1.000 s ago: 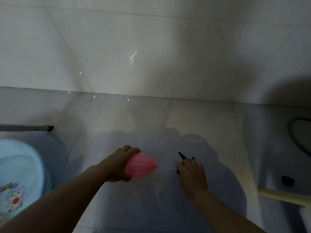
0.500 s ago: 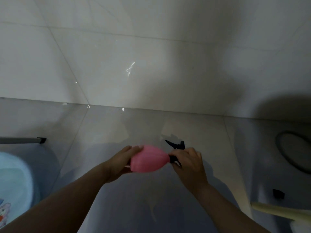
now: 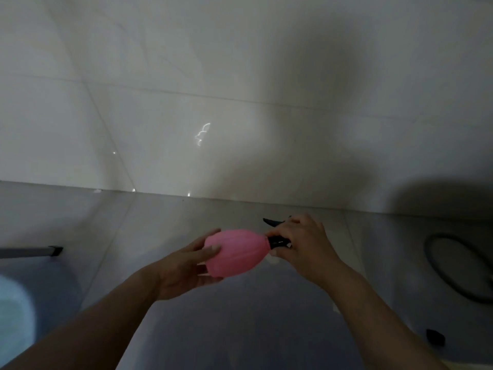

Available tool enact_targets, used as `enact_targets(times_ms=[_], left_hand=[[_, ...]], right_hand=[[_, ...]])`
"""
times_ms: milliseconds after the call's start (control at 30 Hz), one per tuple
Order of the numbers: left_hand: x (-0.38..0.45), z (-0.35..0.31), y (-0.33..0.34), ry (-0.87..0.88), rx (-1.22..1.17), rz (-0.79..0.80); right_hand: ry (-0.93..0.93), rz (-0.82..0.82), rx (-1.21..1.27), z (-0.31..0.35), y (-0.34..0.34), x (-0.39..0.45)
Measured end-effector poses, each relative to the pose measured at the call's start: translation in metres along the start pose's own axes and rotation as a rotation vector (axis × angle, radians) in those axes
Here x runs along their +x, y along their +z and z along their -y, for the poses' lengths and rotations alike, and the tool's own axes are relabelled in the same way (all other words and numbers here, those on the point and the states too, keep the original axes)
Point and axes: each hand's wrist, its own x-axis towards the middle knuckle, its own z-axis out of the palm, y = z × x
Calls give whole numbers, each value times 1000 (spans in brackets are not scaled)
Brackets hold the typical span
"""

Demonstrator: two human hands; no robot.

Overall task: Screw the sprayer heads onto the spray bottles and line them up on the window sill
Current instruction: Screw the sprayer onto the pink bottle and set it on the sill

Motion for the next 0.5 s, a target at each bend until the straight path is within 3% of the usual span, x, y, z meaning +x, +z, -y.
enact_targets(times_ms=[200,300,400,500], left_hand=[[3,-5,14,94,-31,42],[5,-4,17,122,-83,66],[7,0,20,133,-153,58],[8,3,20,155,-152,98]], right_hand=[[-31,-89,-26,-1,-14,9],[10,-138,236,4,-12,9],[102,-389,456,16,-8,7],[407,-632,765,24,-8,13]])
